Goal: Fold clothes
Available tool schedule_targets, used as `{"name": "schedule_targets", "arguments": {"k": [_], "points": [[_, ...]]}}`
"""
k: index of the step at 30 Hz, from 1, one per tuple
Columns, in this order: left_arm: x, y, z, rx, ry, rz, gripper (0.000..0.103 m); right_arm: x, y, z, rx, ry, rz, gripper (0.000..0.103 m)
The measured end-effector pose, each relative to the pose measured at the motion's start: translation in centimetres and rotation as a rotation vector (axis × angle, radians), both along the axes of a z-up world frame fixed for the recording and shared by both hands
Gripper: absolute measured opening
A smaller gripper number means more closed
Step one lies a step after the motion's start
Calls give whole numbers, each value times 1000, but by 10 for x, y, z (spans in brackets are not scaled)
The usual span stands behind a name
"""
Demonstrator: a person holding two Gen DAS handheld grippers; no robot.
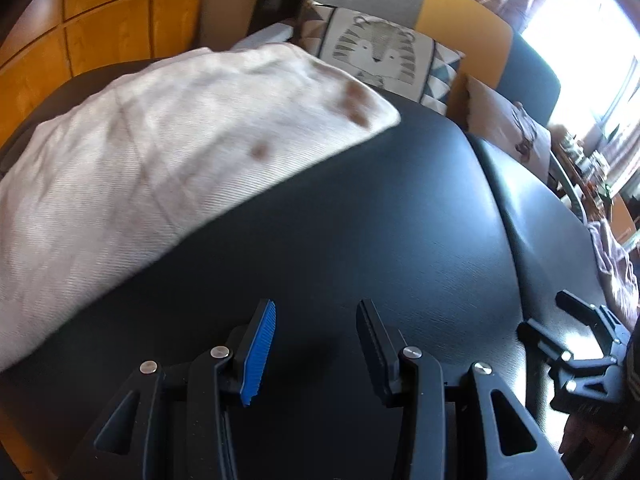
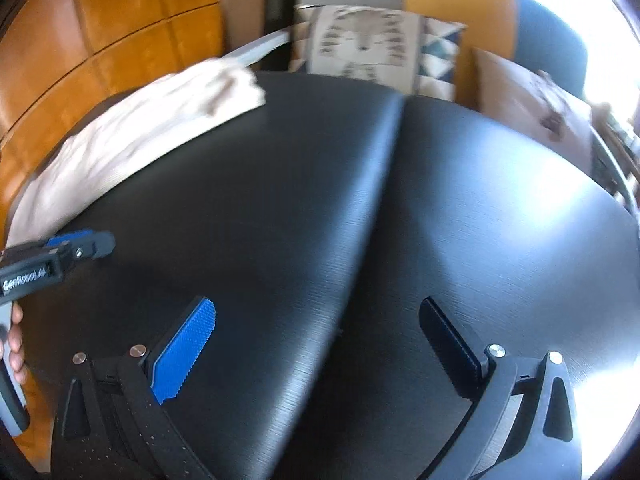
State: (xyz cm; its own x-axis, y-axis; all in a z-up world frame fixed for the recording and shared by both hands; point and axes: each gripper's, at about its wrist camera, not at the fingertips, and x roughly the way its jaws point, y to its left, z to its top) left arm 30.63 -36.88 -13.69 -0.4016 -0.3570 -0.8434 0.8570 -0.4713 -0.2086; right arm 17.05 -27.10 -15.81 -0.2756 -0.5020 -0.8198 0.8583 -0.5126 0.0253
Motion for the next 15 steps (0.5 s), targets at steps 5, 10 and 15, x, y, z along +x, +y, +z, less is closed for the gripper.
{"name": "schedule_targets", "arguments": {"k": [5, 10, 15], "points": [[-20, 16, 2, -5, -7, -46, 43, -23, 33, -7, 12, -11, -103, 103], [-34, 27, 2, -29, -41, -73, 43, -30, 49, -15, 32, 23, -100, 103], [-37, 31, 0, -55, -62, -81, 43, -31, 50, -18, 14, 37, -90, 103]]}}
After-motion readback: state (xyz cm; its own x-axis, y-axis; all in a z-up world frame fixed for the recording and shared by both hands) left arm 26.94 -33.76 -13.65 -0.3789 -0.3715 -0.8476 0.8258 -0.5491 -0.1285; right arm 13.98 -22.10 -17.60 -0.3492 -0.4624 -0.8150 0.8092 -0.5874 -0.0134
